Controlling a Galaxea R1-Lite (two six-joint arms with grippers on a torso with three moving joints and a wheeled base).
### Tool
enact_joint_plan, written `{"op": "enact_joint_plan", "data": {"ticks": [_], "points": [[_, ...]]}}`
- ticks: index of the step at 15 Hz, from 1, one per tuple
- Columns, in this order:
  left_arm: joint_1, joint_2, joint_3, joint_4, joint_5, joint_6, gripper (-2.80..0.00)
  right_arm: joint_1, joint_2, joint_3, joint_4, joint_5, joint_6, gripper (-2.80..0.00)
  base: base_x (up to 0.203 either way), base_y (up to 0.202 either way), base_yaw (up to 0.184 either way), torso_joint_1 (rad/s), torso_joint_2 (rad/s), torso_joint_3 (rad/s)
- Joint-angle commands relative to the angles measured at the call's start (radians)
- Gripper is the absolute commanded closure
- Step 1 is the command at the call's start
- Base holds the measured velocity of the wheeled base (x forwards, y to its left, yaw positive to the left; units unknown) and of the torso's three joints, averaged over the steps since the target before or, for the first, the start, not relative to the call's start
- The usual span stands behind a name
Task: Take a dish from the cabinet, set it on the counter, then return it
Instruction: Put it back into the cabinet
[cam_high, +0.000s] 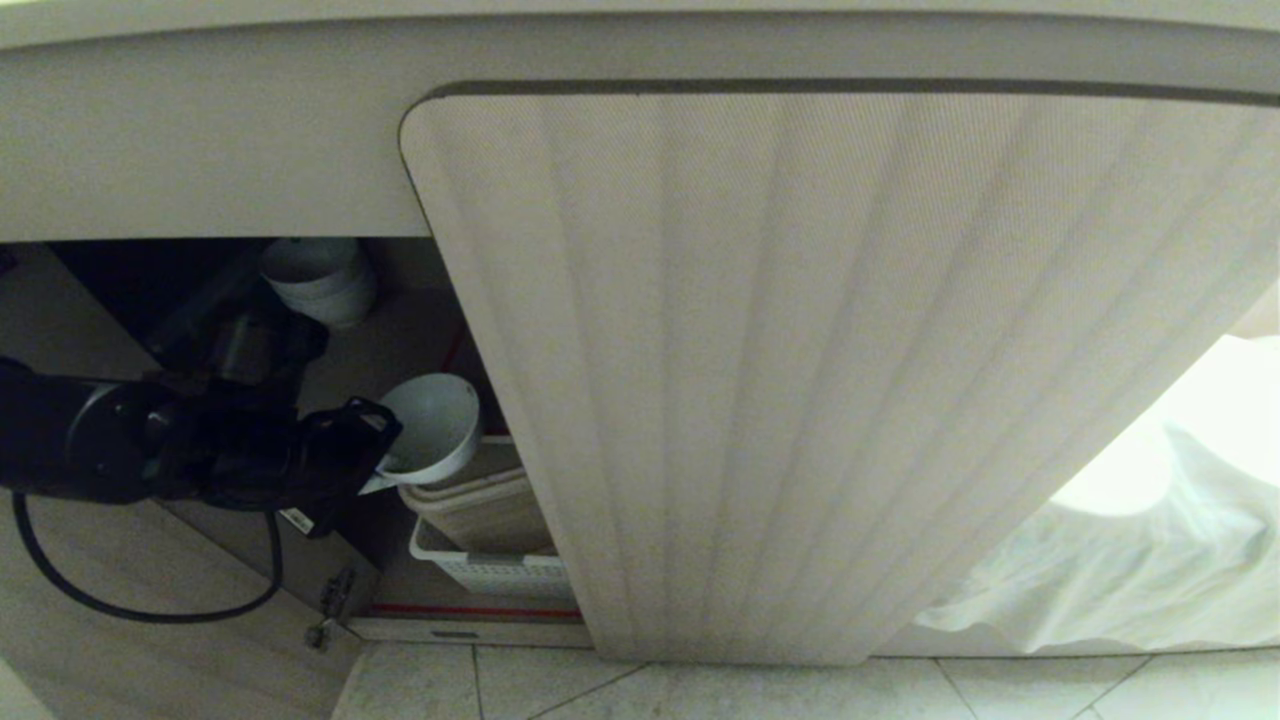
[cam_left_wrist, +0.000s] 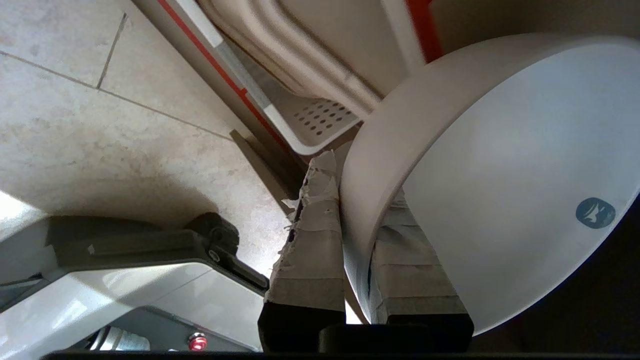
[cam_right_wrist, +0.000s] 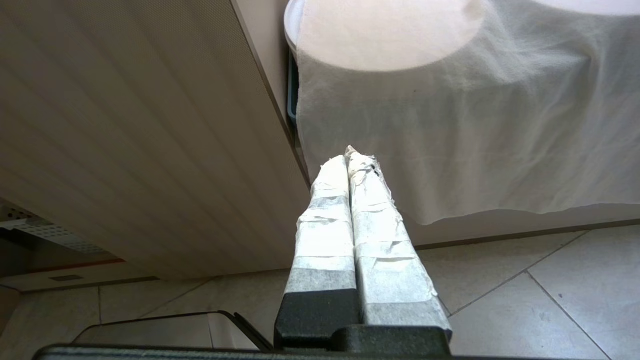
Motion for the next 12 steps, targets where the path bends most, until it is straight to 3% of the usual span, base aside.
{"op": "enact_joint_plan", "data": {"ticks": [1, 12], "points": [[0.011, 0.022, -0.034, 0.002, -0.002, -0.006, 0.00, 0.000, 0.000, 0.000, -0.001, 0.000, 0.001, 0.00, 0.000, 0.000, 0.000, 0.000, 0.00, 0.000], [0.050, 0.072, -0.117, 0.015, -0.030, 0.000, 0.00, 0.000, 0.000, 0.000, -0.001, -0.001, 0.001, 0.00, 0.000, 0.000, 0.000, 0.000, 0.00, 0.000]]}}
